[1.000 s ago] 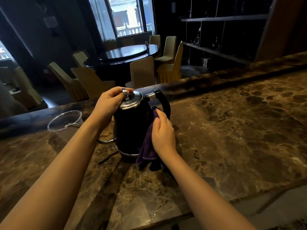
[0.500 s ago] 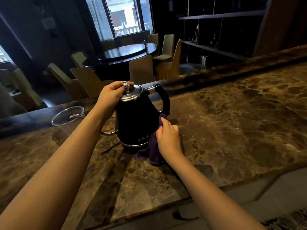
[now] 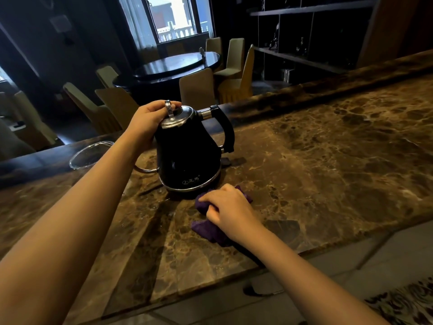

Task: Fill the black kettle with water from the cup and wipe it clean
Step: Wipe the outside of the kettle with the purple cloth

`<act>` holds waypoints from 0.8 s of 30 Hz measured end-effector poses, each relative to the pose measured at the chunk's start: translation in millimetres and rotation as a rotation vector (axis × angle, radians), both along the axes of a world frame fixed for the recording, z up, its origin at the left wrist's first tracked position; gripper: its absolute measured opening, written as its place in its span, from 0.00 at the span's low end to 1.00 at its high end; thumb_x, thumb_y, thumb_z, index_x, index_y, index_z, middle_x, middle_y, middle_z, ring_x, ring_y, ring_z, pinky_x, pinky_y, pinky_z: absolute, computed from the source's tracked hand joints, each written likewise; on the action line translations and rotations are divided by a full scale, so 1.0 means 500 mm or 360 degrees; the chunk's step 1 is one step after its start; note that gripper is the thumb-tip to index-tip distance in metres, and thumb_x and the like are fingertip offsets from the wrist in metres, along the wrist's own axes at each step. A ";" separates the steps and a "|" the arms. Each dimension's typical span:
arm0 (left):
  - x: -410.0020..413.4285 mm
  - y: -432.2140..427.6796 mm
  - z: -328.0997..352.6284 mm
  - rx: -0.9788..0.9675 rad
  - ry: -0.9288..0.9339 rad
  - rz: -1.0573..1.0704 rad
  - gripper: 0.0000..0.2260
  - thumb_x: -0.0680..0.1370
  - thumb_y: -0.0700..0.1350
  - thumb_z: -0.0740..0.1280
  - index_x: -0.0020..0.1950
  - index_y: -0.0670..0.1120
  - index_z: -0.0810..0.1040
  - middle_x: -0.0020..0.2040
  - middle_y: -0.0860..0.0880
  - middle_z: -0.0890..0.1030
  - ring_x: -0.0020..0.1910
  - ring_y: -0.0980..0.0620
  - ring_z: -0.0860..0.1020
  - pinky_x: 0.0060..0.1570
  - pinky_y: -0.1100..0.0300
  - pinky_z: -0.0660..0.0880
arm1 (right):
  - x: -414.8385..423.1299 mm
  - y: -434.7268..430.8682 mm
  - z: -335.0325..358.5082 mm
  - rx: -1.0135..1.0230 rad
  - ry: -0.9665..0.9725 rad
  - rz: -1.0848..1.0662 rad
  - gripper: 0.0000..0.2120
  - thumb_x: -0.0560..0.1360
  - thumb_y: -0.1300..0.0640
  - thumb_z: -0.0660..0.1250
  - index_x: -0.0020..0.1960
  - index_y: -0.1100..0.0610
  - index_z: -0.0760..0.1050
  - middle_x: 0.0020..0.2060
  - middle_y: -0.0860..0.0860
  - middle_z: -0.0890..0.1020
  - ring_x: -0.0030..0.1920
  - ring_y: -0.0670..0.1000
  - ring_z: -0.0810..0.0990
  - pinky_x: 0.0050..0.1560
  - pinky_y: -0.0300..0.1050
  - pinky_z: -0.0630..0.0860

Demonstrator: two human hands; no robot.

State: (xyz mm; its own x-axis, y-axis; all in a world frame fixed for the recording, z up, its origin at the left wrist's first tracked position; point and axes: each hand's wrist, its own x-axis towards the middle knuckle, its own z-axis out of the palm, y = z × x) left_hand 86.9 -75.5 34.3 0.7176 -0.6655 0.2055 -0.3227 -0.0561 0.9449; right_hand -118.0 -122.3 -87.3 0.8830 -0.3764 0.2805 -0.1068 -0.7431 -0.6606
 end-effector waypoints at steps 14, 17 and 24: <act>0.031 -0.004 -0.002 0.0104 -0.0069 -0.0170 0.11 0.77 0.43 0.63 0.58 0.44 0.79 0.53 0.49 0.81 0.48 0.58 0.80 0.44 0.68 0.75 | -0.074 -0.087 -0.013 -0.0284 0.0005 -0.0107 0.15 0.70 0.55 0.55 0.49 0.56 0.77 0.43 0.53 0.81 0.47 0.55 0.74 0.50 0.52 0.72; 0.035 -0.004 0.002 0.0188 -0.0172 -0.0160 0.09 0.77 0.45 0.63 0.53 0.51 0.81 0.54 0.51 0.82 0.52 0.56 0.80 0.50 0.65 0.75 | -0.066 -0.155 0.000 -0.0398 0.0058 -0.0333 0.11 0.71 0.61 0.61 0.52 0.58 0.77 0.45 0.56 0.82 0.49 0.58 0.74 0.52 0.56 0.72; 0.040 0.009 0.025 0.0354 -0.0154 -0.0266 0.11 0.77 0.44 0.62 0.55 0.56 0.80 0.57 0.55 0.80 0.57 0.57 0.78 0.55 0.63 0.74 | -0.051 -0.235 0.012 -0.0395 0.0257 -0.0544 0.14 0.77 0.56 0.58 0.61 0.55 0.73 0.58 0.55 0.78 0.60 0.58 0.70 0.59 0.56 0.65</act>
State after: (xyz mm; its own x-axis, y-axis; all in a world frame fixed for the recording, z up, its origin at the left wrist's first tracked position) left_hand 107.1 -70.9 46.9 0.5783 -0.8092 0.1035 -0.4329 -0.1969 0.8797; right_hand -143.7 -240.0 -81.5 0.7597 -0.5925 0.2679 -0.4606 -0.7812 -0.4214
